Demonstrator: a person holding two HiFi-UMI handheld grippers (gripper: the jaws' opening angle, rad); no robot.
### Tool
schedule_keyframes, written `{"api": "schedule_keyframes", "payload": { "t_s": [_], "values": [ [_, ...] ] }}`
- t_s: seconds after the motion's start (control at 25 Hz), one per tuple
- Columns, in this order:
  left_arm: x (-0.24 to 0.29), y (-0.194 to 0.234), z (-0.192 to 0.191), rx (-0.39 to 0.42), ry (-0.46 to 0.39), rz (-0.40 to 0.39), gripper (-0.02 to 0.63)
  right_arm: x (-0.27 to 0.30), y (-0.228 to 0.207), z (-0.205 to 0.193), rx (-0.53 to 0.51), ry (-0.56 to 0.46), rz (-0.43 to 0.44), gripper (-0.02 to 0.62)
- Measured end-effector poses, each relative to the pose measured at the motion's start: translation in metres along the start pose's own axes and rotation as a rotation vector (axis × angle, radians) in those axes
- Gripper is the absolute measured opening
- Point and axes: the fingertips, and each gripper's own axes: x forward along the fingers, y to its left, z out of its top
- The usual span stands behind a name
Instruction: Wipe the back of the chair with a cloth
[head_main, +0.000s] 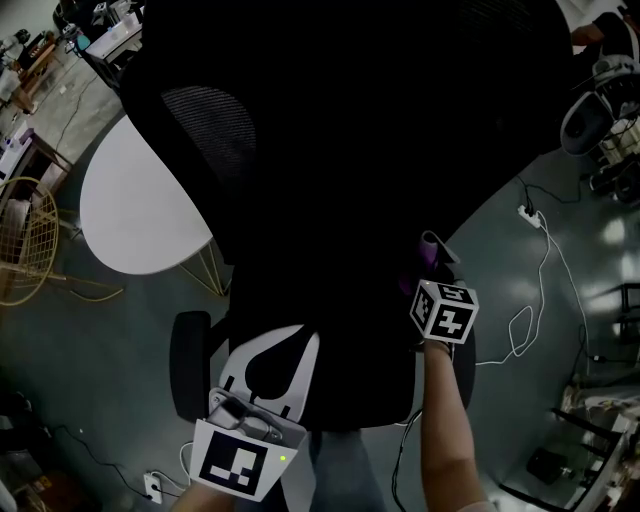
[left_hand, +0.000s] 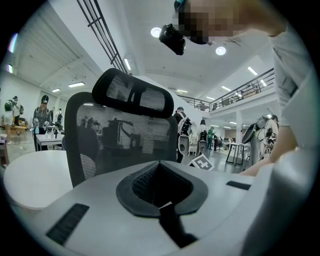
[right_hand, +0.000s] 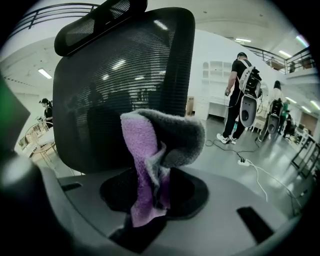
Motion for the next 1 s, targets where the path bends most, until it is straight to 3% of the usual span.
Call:
{"api": "schedule_keyframes", "payload": {
  "t_s": [0.24,1.0],
  "values": [
    [0.000,0.001,0.003,0.003,-0.005,0.002,0.012,0.006,0.021,0.002,0.014,0.021,0.026,0.126],
    [-0.032,0.060,0.002,-0.019,-0.003,0.073,0.012,0.031,0.189,0.015,-0.043,0.037,0.217,0.126]
  ]
}}
